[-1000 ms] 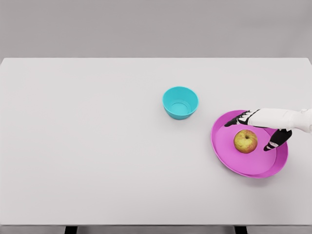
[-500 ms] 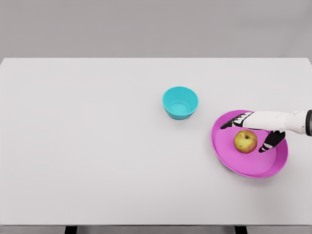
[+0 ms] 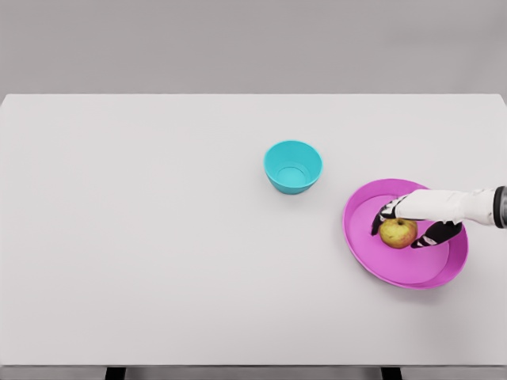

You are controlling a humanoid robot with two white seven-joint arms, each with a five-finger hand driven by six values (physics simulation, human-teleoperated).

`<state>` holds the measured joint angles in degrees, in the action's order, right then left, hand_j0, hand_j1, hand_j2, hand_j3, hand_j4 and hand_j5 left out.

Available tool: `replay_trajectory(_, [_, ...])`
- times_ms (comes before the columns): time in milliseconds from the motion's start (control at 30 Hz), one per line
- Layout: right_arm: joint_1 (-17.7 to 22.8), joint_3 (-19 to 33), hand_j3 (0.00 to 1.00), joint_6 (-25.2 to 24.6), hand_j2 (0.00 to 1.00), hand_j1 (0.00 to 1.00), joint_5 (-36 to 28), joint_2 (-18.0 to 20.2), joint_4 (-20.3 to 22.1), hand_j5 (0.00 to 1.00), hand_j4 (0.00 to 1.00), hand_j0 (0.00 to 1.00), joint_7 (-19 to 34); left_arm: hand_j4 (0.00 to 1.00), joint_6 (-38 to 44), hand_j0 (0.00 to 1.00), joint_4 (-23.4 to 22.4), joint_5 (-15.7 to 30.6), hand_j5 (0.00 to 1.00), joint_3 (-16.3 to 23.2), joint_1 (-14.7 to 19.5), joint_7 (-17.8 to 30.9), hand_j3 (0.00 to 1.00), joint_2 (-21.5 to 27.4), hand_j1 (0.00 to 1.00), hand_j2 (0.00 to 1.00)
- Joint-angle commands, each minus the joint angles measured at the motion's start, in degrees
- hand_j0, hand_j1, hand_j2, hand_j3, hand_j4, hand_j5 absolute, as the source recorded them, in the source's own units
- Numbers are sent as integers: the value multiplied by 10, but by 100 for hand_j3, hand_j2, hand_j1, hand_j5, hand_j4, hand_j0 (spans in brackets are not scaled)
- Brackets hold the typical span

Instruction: Put the apple from the pink plate into the blue bowl with your right arm

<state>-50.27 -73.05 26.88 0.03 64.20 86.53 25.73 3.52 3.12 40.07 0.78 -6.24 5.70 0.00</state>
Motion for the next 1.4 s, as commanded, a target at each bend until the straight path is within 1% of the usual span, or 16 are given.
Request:
replay_trajectory(0, [0, -3, 46, 4, 46, 46, 1, 0, -1, 46, 46, 46, 0, 100, 0, 100, 0, -1, 100, 0, 0, 0, 100, 0, 100, 100])
replay_trajectory(200, [0, -3, 36, 5, 36, 36, 1, 0, -1, 36, 36, 36, -2, 100, 0, 100, 0, 0, 100, 0, 0, 0, 100, 0, 100, 100])
replay_trajectory(300, [-2, 8, 35, 6, 35, 35, 5, 0, 5, 35, 35, 35, -5, 100, 0, 100, 0, 0, 100, 0, 0, 0, 100, 0, 100, 100])
replay_trajectory(467, [-7, 84, 35, -2, 35, 35, 1, 0, 48, 35, 35, 35, 19, 100, 0, 100, 0, 0, 100, 0, 0, 0, 100, 0, 100, 100])
replay_trajectory(500, [-11, 94, 35, -14, 35, 35, 0, -10, 48, 35, 35, 35, 30, 100, 0, 100, 0, 0, 100, 0, 0, 0, 100, 0, 100, 100])
replay_trajectory(600, [-37, 94, 35, -51, 35, 35, 0, -73, 39, 35, 35, 35, 47, 100, 0, 100, 0, 0, 100, 0, 0, 0, 100, 0, 100, 100])
replay_trajectory(633, [-54, 93, 35, -63, 35, 35, -1, -92, 36, 35, 35, 35, 54, 100, 0, 100, 0, 0, 100, 0, 0, 0, 100, 0, 100, 100])
replay_trajectory(667, [-65, 93, 35, -71, 35, 35, 0, -117, 20, 35, 35, 35, 60, 100, 0, 100, 0, 0, 100, 0, 0, 0, 100, 0, 100, 100])
replay_trajectory(733, [-79, 93, 35, -72, 35, 35, 0, -149, -14, 35, 35, 35, 65, 100, 0, 100, 0, 0, 100, 0, 0, 0, 100, 0, 100, 100])
replay_trajectory(867, [-95, 89, 35, -71, 35, 35, 5, -195, -74, 35, 35, 35, 66, 100, 0, 100, 0, 0, 100, 0, 0, 0, 100, 0, 100, 100])
replay_trajectory(967, [-113, 88, 35, -79, 35, 35, 6, -224, -86, 35, 35, 35, 74, 100, 0, 100, 0, 0, 100, 0, 0, 0, 100, 0, 100, 100])
replay_trajectory(1033, [-117, 87, 36, -79, 36, 36, 9, -249, -109, 36, 36, 36, 77, 100, 0, 100, 0, 0, 100, 0, 0, 0, 100, 0, 100, 100])
replay_trajectory(1167, [-118, 85, 36, -75, 36, 36, 26, -281, -149, 36, 36, 36, 78, 100, 0, 100, 0, 0, 100, 0, 0, 0, 100, 0, 100, 100])
replay_trajectory(1233, [-119, 85, 36, -74, 36, 36, 28, -283, -166, 36, 36, 36, 78, 100, 0, 100, 0, 0, 100, 0, 0, 0, 100, 0, 100, 100])
replay_trajectory(1300, [-125, 85, 37, -71, 37, 37, 30, -301, -184, 37, 37, 37, 78, 100, 0, 100, 0, 0, 100, 0, 0, 0, 100, 0, 100, 100])
replay_trajectory(1367, [-126, 85, 38, -70, 38, 38, 30, -306, -195, 38, 38, 38, 78, 100, 0, 100, 0, 0, 100, 0, 0, 0, 100, 0, 100, 100])
